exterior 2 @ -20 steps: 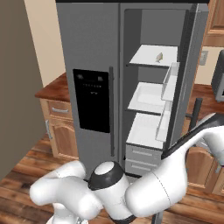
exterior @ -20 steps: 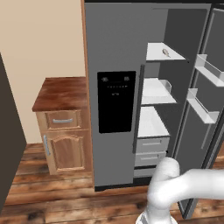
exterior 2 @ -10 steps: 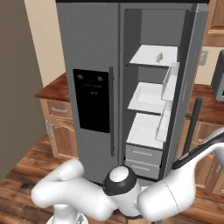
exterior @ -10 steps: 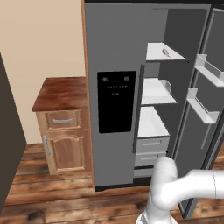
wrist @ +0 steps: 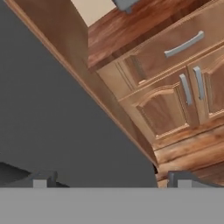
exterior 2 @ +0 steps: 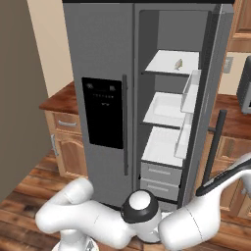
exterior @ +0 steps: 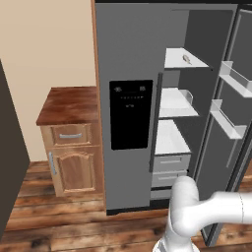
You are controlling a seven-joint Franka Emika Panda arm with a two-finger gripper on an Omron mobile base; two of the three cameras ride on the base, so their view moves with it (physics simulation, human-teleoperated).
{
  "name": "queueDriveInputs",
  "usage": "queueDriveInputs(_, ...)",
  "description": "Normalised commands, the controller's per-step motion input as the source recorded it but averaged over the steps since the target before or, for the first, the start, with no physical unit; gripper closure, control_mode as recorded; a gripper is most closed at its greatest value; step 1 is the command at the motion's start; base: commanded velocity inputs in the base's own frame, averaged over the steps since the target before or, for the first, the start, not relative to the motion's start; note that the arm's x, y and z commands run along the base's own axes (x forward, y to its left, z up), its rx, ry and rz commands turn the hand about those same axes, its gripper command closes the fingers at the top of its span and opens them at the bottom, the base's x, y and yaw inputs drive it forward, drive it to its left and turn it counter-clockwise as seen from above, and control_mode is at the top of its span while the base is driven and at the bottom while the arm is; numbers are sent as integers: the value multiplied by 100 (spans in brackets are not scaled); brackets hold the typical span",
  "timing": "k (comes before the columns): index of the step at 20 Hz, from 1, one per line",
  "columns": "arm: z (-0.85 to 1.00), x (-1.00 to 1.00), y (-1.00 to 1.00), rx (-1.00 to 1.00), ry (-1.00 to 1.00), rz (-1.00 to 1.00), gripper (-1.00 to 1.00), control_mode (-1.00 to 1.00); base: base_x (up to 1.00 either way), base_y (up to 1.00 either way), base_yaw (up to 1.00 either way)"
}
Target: Pick up the frozen fish from the freezer, place it on any shelf in the fridge, and close the fridge and freezer doors when done.
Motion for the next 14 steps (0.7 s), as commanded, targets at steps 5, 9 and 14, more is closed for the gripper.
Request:
queueDriveInputs(5, -59, 32, 23, -9, -14, -26, -100, -100, 0, 0, 0)
queueDriveInputs(9, -63, 48, 72, -12, -17, -35, -100, -100, 0, 0, 0)
queueDriveInputs(14, -2, 41, 12, 0, 0, -19, -100, -100, 0, 0, 0)
